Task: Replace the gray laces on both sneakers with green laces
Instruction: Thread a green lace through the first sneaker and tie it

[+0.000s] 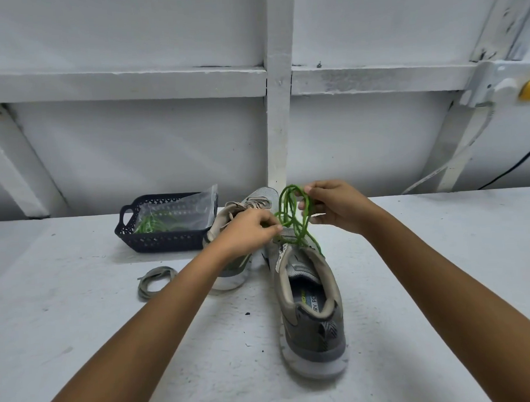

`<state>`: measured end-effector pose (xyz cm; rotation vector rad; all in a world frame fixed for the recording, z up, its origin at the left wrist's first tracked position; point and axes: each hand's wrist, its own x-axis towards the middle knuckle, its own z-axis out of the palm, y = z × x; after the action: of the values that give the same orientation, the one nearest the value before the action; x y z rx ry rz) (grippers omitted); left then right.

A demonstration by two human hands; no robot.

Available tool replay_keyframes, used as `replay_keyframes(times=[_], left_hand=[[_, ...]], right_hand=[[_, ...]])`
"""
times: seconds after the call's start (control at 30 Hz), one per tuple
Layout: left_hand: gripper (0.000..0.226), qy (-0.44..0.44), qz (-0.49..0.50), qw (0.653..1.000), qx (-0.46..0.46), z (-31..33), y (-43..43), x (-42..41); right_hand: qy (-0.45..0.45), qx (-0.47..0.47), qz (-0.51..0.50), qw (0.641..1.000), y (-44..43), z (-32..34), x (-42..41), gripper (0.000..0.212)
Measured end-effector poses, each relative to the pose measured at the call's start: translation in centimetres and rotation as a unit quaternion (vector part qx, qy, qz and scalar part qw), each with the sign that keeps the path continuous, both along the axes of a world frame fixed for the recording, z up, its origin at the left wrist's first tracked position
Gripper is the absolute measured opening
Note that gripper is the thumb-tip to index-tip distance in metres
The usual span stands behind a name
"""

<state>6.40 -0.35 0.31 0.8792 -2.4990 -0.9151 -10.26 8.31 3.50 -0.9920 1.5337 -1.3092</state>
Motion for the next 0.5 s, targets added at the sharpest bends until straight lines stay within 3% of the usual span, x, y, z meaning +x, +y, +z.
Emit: replay_keyframes(times=[0.07, 0.17, 0.33, 0.5], left_hand=[[0.016, 0.001, 0.023, 1.0, -0.019, -0.1, -0.4, -0.1], [0.017, 0.052, 0.098, 0.994, 0.019, 0.1, -1.1, -0.1], [0.017, 0.141, 0.156, 0.973, 0.097, 1.1, -2.2, 0.0], [0.022, 0.186, 0.157, 0.958, 0.153, 1.3, -2.8, 0.0]], right_hand=[[0.11, 0.026, -0.033, 0.993, -0.2, -0.7, -0.1, 0.024], [0.283, 0.082, -0.075, 0.953, -0.2, -2.0, -0.6, 0.026], [0.3, 0.195, 0.014, 0.934, 0.9, -2.7, -0.6, 0.025], [0.301, 0.211, 0.11, 0.924, 1.4, -2.9, -0.5, 0.021]])
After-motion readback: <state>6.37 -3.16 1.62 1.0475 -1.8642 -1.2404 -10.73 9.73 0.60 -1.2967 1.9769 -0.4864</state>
